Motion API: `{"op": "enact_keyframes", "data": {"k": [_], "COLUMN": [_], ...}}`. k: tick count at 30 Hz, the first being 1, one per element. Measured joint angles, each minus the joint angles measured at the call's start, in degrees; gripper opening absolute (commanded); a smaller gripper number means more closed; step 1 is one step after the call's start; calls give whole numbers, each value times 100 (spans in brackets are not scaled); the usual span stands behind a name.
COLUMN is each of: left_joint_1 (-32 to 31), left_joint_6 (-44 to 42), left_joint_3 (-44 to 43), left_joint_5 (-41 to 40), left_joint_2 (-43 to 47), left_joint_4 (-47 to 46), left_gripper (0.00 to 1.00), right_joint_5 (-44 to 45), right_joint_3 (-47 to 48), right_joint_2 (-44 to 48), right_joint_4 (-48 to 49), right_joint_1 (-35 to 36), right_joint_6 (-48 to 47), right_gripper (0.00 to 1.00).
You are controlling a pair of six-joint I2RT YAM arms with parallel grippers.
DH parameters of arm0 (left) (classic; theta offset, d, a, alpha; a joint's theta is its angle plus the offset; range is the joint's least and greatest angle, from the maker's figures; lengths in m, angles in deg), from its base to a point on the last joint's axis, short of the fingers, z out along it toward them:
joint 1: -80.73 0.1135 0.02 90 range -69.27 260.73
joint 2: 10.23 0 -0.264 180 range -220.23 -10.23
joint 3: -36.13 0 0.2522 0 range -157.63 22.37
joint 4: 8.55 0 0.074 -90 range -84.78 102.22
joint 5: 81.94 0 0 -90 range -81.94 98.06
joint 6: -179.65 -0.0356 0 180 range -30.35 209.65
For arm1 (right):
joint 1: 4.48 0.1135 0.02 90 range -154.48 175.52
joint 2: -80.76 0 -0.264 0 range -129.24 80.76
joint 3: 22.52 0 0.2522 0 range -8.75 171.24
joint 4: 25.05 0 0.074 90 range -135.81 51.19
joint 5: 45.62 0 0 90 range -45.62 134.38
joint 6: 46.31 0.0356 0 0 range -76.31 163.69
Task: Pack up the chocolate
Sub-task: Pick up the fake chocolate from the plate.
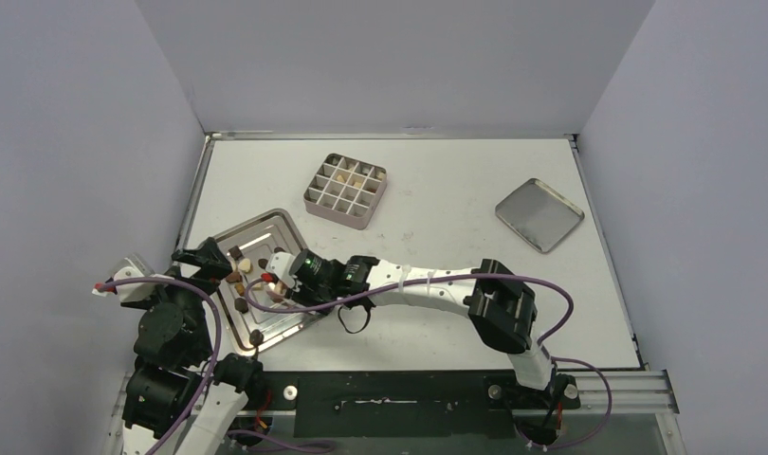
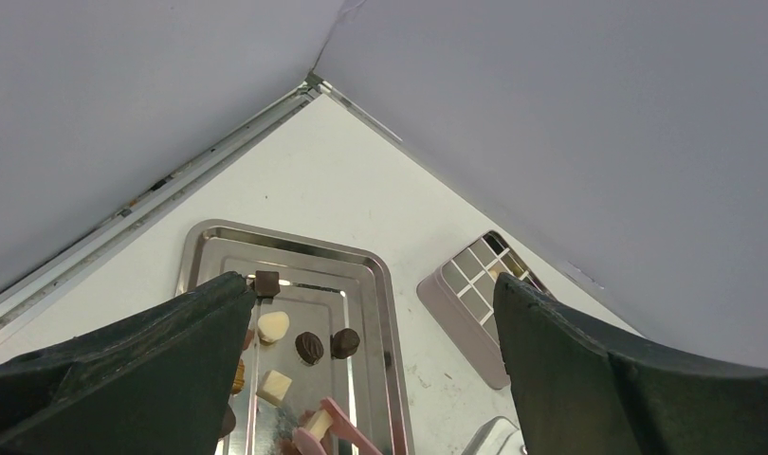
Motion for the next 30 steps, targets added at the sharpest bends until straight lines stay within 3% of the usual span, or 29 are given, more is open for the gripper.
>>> {"op": "enact_keyframes", "data": {"k": [9,20,30], "left_joint_1": [-2,50,63], "left_joint_6": [-15,-96,-153], "left_joint_3": [2,61,105], "left_joint_5": [0,76,291], "left_joint_2": [4,28,33], "left_joint_4": [-7,-57,-190], "left_gripper": [97,97,97], "right_joint_5": [-55,79,179], "right_joint_3": [-7,221,1714], "right_joint_2": [398,892,28], "right_joint_4": [-24,-103,-258], "right_joint_1": [-162,-1338,-2468], "right_joint_6": [155,232,341], "right_gripper": [21,22,25]}}
